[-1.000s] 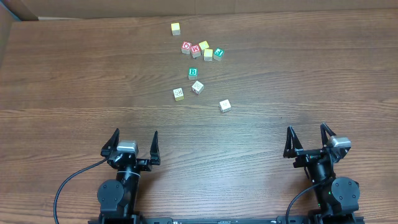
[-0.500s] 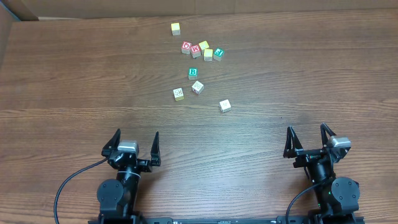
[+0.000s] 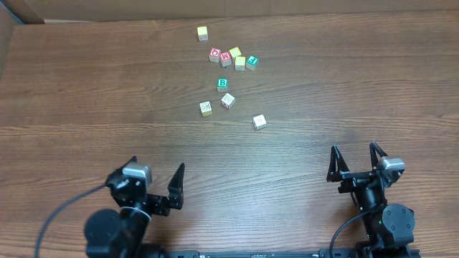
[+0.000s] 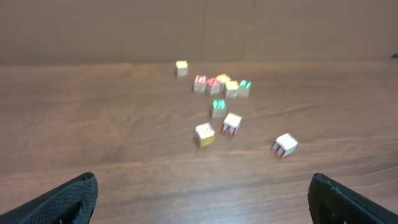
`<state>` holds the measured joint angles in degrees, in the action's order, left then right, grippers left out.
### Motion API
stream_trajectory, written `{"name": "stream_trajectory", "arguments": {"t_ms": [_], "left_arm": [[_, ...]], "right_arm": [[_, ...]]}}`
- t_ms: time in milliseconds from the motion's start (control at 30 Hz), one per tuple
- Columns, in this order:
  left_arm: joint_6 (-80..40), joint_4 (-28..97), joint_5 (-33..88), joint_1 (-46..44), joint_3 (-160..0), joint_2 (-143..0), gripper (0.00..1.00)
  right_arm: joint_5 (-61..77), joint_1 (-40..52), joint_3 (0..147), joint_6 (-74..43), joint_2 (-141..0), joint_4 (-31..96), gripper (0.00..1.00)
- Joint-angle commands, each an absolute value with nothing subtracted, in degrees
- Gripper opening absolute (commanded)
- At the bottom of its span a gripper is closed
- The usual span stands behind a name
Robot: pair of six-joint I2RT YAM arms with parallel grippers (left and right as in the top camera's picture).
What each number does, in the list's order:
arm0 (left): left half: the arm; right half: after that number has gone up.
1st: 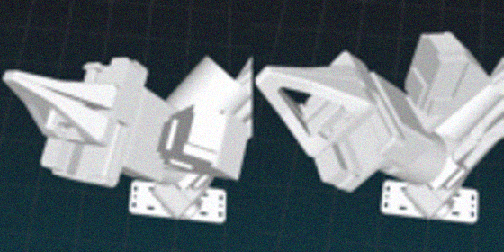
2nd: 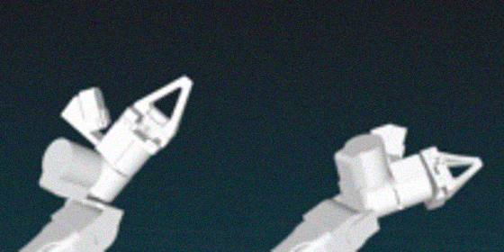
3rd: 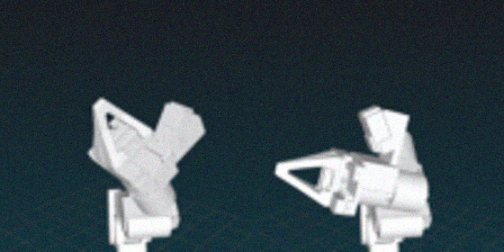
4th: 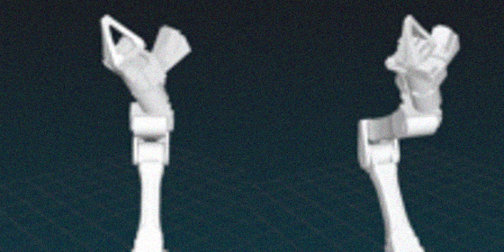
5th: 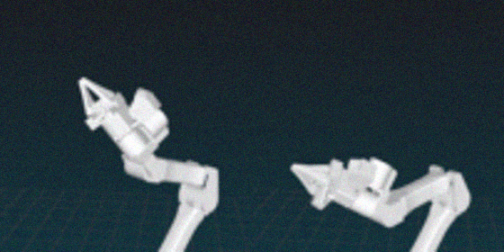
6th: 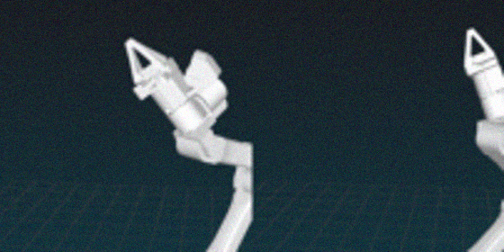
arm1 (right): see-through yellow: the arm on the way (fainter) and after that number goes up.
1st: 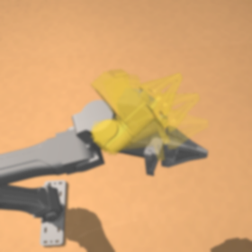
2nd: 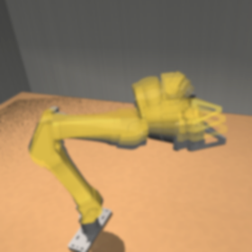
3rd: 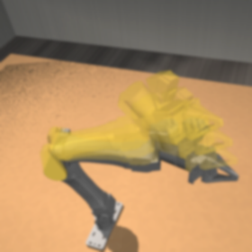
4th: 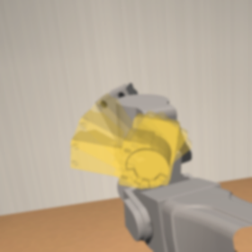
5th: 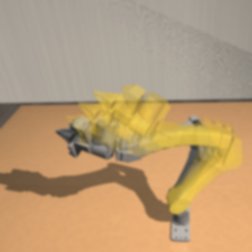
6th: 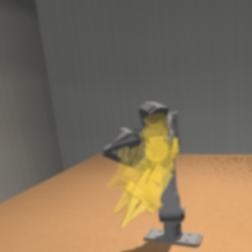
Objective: Flip 4 blocks
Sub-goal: 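Raise the left arm and move its gripper above the blocks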
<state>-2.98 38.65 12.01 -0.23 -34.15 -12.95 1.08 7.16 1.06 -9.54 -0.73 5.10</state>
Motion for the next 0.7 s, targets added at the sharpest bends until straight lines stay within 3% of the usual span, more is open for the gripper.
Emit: {"name": "stream_trajectory", "arguments": {"t_ms": [0,433,667], "left_arm": [[-2.00,42.87,16.53,0.08,-46.54,-23.38,1.00],[1.30,81.45,19.29,0.08,-102.43,-73.58,1.00],[1.30,86.63,22.55,0.08,-108.49,-87.83,0.97]], "right_arm": [[1.37,7.09,0.45,-8.93,-0.23,4.75,1.00],[1.37,7.09,0.45,-8.93,-0.23,4.75,1.00],[1.37,7.09,0.45,-8.93,-0.23,4.73,1.00]]}}
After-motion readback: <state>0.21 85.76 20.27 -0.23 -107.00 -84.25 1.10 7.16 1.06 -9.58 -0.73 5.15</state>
